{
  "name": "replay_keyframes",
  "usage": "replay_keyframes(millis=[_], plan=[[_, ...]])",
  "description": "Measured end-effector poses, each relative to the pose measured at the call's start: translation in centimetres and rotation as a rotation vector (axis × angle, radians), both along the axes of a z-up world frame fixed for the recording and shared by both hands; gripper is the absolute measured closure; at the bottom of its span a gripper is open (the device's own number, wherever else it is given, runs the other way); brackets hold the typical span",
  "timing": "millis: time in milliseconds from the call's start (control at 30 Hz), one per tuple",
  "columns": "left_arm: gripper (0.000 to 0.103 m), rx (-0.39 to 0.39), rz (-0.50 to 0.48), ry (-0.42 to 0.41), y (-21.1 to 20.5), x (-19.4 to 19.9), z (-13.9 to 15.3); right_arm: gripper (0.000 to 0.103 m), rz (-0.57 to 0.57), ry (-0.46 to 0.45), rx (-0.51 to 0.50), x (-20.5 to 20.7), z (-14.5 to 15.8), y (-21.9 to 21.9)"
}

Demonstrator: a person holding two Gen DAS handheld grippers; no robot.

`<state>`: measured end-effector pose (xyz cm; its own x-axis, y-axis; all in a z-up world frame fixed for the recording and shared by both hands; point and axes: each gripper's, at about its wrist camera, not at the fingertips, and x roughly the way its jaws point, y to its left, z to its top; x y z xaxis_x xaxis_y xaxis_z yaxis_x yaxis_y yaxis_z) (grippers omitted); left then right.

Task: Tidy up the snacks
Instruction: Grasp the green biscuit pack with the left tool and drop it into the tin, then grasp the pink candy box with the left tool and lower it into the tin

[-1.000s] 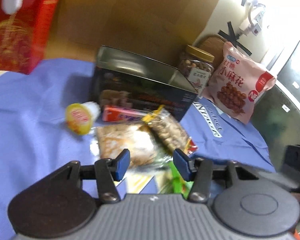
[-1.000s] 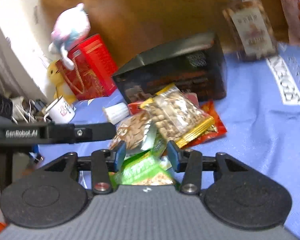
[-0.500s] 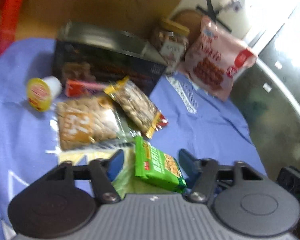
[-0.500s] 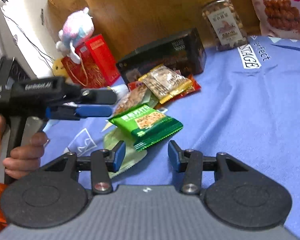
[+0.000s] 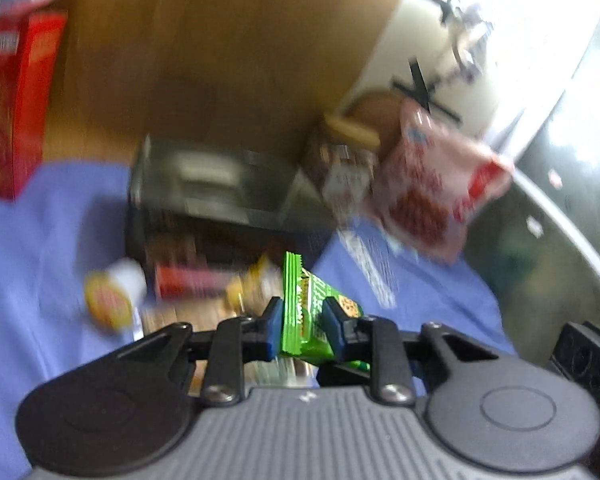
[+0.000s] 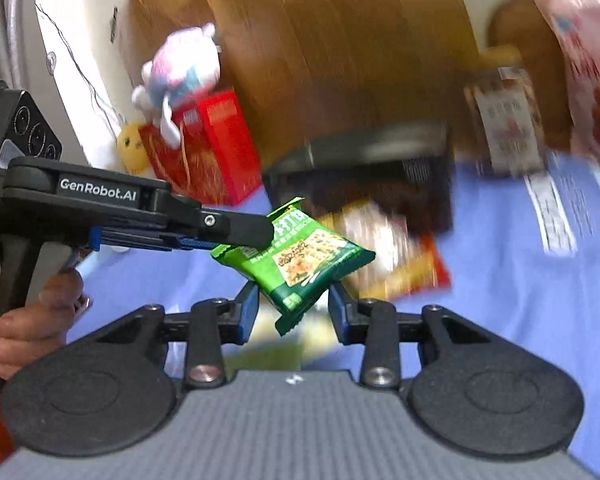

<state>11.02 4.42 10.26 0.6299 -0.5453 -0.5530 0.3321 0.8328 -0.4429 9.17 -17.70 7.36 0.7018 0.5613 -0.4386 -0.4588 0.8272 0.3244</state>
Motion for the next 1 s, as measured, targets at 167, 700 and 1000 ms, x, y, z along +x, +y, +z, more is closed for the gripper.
replay_keyframes(millis=[167, 700, 1000], plan=[[0.08, -0.003, 0.08, -0.039, 0.6, 6.1, 1.1, 0.063, -0.013, -0.069, -0.028, 5.9, 2.3, 1.7], [0.061, 0.098, 0.194, -0.012, 6.3, 6.3, -3.0, 0.059, -0.116, -0.015, 0.005, 8.2, 0.2, -1.2], [0.058, 0.074, 0.194, 0.165, 6.8, 7.1, -7.9, 0.056, -0.151, 0.233, 0.112, 12.1, -4.2, -2.7]])
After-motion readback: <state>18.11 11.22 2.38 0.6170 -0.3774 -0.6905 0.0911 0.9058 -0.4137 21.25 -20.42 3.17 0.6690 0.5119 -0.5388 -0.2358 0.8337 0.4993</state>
